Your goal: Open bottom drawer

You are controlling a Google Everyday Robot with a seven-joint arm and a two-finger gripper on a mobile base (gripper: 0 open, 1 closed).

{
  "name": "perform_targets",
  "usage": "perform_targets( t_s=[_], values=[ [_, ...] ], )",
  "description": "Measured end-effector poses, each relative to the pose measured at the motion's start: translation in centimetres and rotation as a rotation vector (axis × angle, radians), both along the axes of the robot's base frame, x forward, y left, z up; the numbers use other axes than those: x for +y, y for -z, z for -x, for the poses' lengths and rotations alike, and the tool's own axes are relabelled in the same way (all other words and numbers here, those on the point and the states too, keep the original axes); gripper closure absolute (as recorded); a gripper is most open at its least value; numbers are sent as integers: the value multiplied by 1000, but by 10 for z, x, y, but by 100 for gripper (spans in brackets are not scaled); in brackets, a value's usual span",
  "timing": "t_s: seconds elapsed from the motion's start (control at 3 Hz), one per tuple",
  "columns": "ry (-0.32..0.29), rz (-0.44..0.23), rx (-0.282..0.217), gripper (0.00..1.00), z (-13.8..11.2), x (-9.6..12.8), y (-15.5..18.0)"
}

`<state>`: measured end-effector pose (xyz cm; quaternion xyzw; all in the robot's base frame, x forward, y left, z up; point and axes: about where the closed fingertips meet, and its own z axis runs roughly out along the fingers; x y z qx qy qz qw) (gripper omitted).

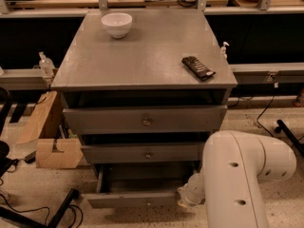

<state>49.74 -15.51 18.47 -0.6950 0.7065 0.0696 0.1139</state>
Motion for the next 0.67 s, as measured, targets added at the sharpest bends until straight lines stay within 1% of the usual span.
perform_targets(
  t_s=[0.33, 0.67],
  values=[
    [0, 0, 0, 73, 0, 0, 0],
    [0, 0, 0, 50, 0, 0, 0]
  ],
)
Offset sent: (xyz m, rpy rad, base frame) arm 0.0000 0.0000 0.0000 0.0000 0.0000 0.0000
